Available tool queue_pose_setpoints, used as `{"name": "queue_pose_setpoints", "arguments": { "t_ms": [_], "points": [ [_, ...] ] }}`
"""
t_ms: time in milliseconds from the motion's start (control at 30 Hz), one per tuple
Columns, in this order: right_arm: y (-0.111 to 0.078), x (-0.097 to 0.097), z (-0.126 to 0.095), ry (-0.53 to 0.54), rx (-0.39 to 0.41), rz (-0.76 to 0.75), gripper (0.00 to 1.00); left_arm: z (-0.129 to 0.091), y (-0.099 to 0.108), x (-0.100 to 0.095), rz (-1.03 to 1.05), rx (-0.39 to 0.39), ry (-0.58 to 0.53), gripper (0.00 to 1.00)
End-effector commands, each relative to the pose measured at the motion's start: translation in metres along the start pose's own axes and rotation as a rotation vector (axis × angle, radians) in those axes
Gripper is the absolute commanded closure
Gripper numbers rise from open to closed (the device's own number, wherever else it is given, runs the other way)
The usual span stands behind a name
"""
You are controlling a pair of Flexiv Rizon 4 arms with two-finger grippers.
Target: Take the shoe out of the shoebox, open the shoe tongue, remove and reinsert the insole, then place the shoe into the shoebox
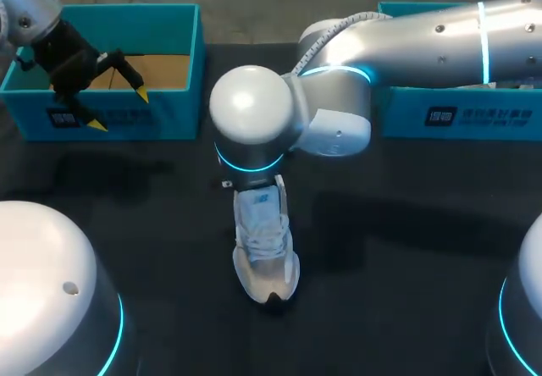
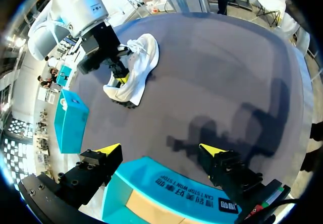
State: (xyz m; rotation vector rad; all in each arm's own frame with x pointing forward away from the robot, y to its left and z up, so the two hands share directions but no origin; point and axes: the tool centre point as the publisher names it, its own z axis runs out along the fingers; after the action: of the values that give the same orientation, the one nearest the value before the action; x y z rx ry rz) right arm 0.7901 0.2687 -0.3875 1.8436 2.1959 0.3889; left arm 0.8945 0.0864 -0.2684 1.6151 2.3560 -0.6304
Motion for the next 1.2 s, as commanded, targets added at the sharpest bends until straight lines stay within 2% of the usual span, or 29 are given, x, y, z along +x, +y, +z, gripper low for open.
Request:
{"name": "queue_pose_setpoints", "arguments": {
  "t_ms": [33,333,500,533,600,833,1000,1200],
  "points": [
    [-0.005,0.008,0.025,-0.009,0.024,0.016,1.00,0.000,-0.001,0.000,0.000,-0.002,0.002,0.00],
    [-0.013,-0.007,0.029,-0.041,0.013,0.053,1.00,0.000,-0.001,0.000,0.000,-0.002,0.002,0.00],
    [-0.010,-0.009,0.011,-0.056,-0.020,0.050,1.00,0.000,-0.001,0.000,0.000,-0.002,0.002,0.00],
    [-0.006,-0.008,-0.004,-0.075,-0.046,0.034,1.00,0.000,-0.001,0.000,0.000,-0.002,0.002,0.00],
    [-0.002,-0.007,-0.017,-0.084,-0.066,0.025,1.00,0.000,-0.001,0.000,0.000,-0.002,0.002,0.00],
    [0.011,-0.004,-0.045,-0.121,-0.096,-0.005,1.00,0.000,-0.001,0.000,0.000,-0.002,0.002,0.00],
    [0.017,-0.008,-0.043,-0.134,-0.081,-0.010,1.00,0.000,-0.001,0.000,0.000,-0.002,0.002,0.00],
    [0.020,-0.012,-0.024,-0.113,-0.035,-0.012,1.00,0.000,-0.001,0.000,0.000,-0.002,0.002,0.00]
  ]
}}
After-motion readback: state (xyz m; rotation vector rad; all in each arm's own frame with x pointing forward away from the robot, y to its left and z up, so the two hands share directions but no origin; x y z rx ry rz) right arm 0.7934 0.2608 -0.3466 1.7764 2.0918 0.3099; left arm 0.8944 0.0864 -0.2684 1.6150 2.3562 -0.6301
